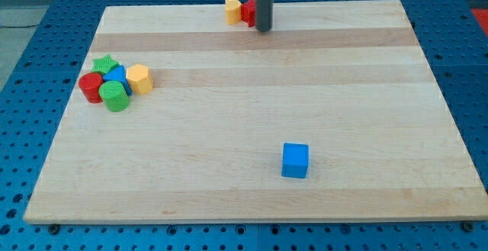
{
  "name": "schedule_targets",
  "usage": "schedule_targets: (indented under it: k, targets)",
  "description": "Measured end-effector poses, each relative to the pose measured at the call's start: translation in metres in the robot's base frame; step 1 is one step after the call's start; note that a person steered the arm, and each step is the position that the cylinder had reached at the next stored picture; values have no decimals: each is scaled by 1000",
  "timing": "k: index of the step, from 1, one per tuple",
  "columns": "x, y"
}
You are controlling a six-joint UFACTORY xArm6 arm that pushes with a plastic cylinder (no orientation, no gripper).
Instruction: Push the blue cube into the red star
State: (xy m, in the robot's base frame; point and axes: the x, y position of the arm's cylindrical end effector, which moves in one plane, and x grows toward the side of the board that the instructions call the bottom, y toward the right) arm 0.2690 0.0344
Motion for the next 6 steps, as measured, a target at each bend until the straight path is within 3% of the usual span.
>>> schedule_targets:
  k: [1,3,6]
  targets:
    - [52,12]
    - [162,-34]
    - [329,-36]
